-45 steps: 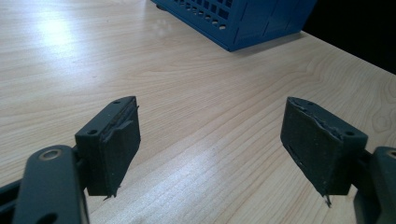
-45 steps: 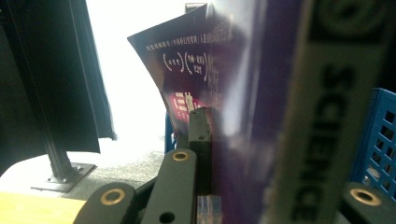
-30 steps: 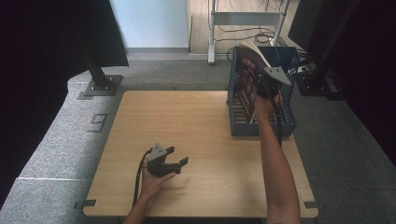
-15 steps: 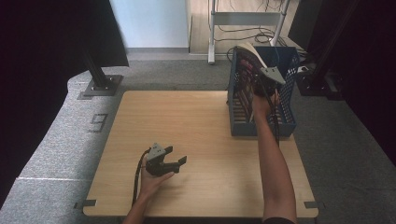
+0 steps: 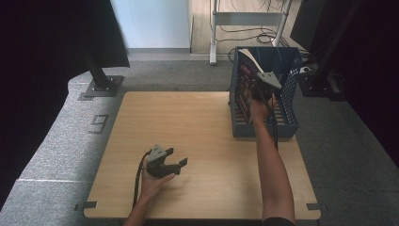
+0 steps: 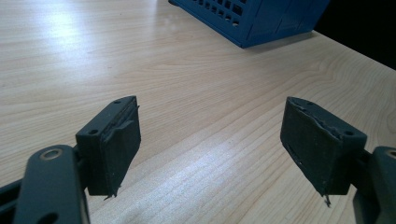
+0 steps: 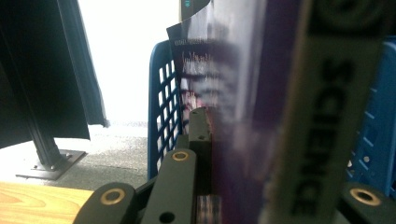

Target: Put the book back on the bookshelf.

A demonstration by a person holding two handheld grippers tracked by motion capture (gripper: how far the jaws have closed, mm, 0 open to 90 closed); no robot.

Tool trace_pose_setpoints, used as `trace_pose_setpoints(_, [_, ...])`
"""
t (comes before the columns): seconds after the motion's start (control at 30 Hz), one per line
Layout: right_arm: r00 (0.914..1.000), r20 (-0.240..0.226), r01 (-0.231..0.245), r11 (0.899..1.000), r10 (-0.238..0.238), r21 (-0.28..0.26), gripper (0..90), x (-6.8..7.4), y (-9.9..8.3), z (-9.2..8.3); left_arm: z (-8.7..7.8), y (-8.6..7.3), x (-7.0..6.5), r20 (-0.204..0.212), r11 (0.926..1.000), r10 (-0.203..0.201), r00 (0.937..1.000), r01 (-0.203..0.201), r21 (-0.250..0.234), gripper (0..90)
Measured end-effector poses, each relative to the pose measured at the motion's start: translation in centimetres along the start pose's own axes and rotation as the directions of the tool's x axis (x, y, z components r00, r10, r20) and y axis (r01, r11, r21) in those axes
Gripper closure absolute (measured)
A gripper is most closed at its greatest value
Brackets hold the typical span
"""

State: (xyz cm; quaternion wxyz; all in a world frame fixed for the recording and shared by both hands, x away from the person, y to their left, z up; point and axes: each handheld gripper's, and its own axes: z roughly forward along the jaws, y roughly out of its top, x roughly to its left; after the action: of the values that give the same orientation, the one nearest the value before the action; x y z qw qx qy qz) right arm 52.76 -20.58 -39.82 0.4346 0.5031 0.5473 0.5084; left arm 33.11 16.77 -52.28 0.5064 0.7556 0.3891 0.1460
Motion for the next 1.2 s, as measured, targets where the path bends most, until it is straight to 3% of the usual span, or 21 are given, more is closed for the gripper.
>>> trace_pose_setpoints(0.53, [0.9998, -0.018, 0.005, 1.000, -0.005, 0.022, 81.6, 0.5, -1.5, 0.2, 0.0, -0.1, -0.1, 0.001, 1.0000, -0.001, 1.0000, 0.001, 0.001, 20.1])
trace_pose_setpoints(1.03, [0.9995, -0.029, 0.013, 0.996, -0.010, 0.093, 80.9, 0.2, -2.0, -2.1, 0.2, 0.1, -0.9, 0.014, 0.9998, 0.022, 0.9997, -0.022, 0.003, 19.9])
trace_pose_setpoints(1.2, [0.9995, -0.031, 0.010, 0.995, -0.007, 0.095, 80.7, -0.1, -2.1, -2.5, 0.3, 0.0, -1.0, 0.015, 0.9996, 0.026, 0.9996, -0.026, 0.008, 19.9])
